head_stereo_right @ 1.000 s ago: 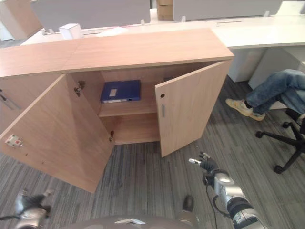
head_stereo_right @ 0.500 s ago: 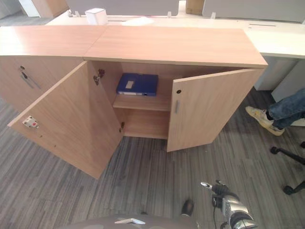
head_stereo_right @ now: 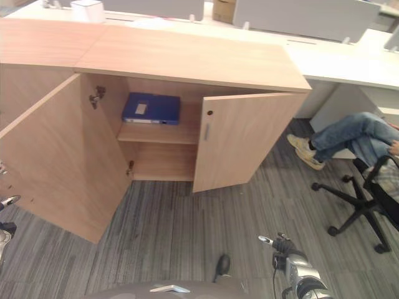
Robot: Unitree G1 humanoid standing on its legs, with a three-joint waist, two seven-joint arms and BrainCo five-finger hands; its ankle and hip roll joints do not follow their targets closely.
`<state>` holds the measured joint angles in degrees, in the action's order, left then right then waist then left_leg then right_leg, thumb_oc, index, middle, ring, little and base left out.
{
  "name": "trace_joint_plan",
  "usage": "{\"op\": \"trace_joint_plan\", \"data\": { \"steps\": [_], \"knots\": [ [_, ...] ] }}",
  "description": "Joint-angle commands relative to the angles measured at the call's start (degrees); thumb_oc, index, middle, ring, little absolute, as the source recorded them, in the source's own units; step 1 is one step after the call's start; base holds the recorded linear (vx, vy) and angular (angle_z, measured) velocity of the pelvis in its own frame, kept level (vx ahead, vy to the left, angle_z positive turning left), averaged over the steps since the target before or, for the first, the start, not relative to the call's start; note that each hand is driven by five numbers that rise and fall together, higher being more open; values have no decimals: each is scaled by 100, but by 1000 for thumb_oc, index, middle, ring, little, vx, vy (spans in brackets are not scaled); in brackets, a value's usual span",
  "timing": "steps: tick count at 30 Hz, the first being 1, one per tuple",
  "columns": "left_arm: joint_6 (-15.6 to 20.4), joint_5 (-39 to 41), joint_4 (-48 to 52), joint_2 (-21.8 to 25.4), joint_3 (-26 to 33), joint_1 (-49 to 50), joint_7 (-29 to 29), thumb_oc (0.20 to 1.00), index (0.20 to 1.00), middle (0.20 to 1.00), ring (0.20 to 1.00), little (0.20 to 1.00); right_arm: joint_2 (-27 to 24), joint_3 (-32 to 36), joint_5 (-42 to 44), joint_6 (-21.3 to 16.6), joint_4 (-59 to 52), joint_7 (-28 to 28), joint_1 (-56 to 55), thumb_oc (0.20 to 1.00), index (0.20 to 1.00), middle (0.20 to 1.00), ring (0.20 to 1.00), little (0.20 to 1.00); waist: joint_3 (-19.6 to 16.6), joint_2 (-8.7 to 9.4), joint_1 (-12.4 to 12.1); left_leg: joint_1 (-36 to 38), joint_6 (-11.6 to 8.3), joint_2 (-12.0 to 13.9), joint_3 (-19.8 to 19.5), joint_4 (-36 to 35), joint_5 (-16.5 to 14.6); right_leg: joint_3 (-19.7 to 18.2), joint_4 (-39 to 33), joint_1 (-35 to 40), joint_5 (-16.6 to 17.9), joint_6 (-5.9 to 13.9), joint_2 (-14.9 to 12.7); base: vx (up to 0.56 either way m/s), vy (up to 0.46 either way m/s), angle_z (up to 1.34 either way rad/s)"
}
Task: Put the empty folder in the office cabinet
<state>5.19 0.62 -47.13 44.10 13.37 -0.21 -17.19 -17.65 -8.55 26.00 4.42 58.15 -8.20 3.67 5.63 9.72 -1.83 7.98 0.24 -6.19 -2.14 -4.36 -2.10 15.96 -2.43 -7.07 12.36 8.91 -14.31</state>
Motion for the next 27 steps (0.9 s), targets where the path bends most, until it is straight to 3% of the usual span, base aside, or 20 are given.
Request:
{"op": "trace_joint_plan", "data": {
  "steps": [1, 9, 10, 17, 27],
  "knots": [
    [176, -227, 51, 507, 180, -106, -86, 1000, 1000, 1000, 1000, 1000, -118, -39, 157, -214, -68, 69, 283, 1000, 1000, 1000, 1000, 1000, 141, -26, -96, -64, -81, -3, 50, -64, -437, -367, 12, -604, 559, 585, -487, 15, -13, -14],
    [247, 28, 689, 96, 2, -360, -23, 1000, 1000, 1000, 1000, 1000, -114, -35, 120, -165, -151, -7, 156, 1000, 1000, 1000, 1000, 1000, 119, -33, 13, 5, -100, 11, 110, -64, -465, -419, 42, -625, 563, 573, -446, 6, -13, -3],
    [300, 193, 1165, -391, -159, -448, -6, 1000, 1000, 1000, 1000, 1000, -95, -49, 54, -124, -160, -43, 129, 1000, 1000, 1000, 1000, 1000, 120, -34, 47, 23, -106, 20, 124, -64, -477, -435, 40, -629, 557, 559, -434, 0, 0, 0],
    [524, 690, 1908, -1322, -450, -383, 228, 1000, 1000, 1000, 1000, 1000, -24, -41, -80, -63, 48, -111, 135, 1000, 1000, 1000, 1000, 1000, 113, -47, 109, 77, -95, -3, 165, -64, -495, -473, 41, -633, 592, 552, -420, 0, -6, 0],
    [600, 1352, 2227, -2077, -918, -352, 611, 1000, 1000, 1000, 1000, 1000, 92, 28, -292, -11, 337, -98, 160, 1000, 1000, 1000, 1000, 1000, 75, -106, 218, 119, -55, -32, 225, -64, -510, -558, 68, -666, 633, 557, -417, 13, 0, -7]
  ]
}}
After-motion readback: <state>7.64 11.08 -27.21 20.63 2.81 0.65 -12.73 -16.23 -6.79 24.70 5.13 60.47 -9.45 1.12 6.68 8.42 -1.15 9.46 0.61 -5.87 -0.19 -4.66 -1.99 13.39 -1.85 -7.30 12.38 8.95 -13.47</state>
